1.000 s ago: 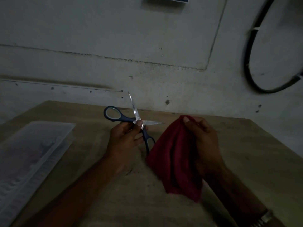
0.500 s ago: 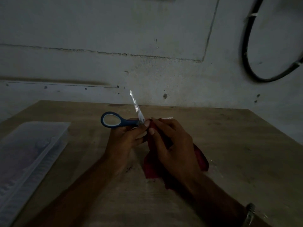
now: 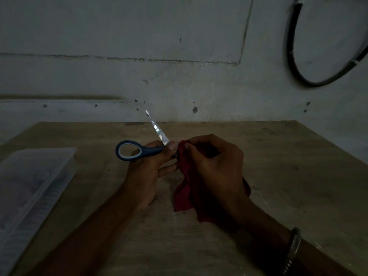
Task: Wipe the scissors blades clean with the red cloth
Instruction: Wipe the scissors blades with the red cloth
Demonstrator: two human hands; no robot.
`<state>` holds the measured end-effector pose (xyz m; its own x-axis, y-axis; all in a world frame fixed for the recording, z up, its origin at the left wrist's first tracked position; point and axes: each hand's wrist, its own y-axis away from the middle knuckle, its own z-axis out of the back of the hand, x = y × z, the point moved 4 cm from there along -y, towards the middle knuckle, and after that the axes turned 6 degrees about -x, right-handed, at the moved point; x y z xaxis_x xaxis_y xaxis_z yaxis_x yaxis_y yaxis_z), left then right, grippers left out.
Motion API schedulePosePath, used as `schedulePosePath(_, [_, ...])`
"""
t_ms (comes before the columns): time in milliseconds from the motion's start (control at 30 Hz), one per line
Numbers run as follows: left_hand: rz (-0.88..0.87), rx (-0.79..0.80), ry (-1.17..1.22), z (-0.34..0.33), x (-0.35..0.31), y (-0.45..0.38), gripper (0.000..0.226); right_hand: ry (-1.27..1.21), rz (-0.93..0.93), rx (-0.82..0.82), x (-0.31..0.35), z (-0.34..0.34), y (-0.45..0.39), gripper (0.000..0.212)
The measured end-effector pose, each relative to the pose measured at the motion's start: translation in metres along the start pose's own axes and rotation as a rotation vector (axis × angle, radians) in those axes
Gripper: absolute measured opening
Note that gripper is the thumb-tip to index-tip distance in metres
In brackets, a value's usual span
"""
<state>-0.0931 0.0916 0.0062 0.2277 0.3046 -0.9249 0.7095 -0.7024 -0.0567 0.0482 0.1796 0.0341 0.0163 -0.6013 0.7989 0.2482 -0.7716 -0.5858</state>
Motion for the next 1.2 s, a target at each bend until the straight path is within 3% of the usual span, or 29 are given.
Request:
schedulePosePath(133, [0.004, 0.007, 0.014, -0.002, 0.001, 0.001, 0.027, 0.021, -0.054, -0.071, -0.007, 0.007, -0.012, 0.004])
schedulePosePath(300, [0.005, -0.094, 0.028, 0.004, 0.004, 0.003, 0.029, 0.02, -0.24, -0.381, -0.039, 0.056, -0.039, 0.005])
schedulePosePath(433, [0.046, -0.12, 0.094, 0.006, 0.006, -0.001, 0.039, -0.024, -0.134, -0.253, -0.017, 0.037, -0.022, 0.008])
schedulePosePath(600, [0.09, -0.052, 0.187, -0.003, 0.008, 0.006, 0.028, 0.02, 0.062, 0.038, 0.003, -0.006, 0.008, 0.017])
schedulePosePath(800, [0.132, -0.048, 0.199, -0.01, 0.016, 0.008, 0.03, 0.061, 0.194, 0.048, -0.005, -0.006, 0.003, 0.012])
schedulePosePath(1033, [0.115, -0.054, 0.167, -0.01, 0.015, 0.004, 0.033, -0.101, -0.007, 0.029, -0.019, -0.006, -0.006, 0.005])
schedulePosePath(1200, [0.148, -0.059, 0.19, -0.011, 0.019, 0.002, 0.024, -0.162, -0.165, -0.086, -0.034, 0.004, -0.018, 0.007])
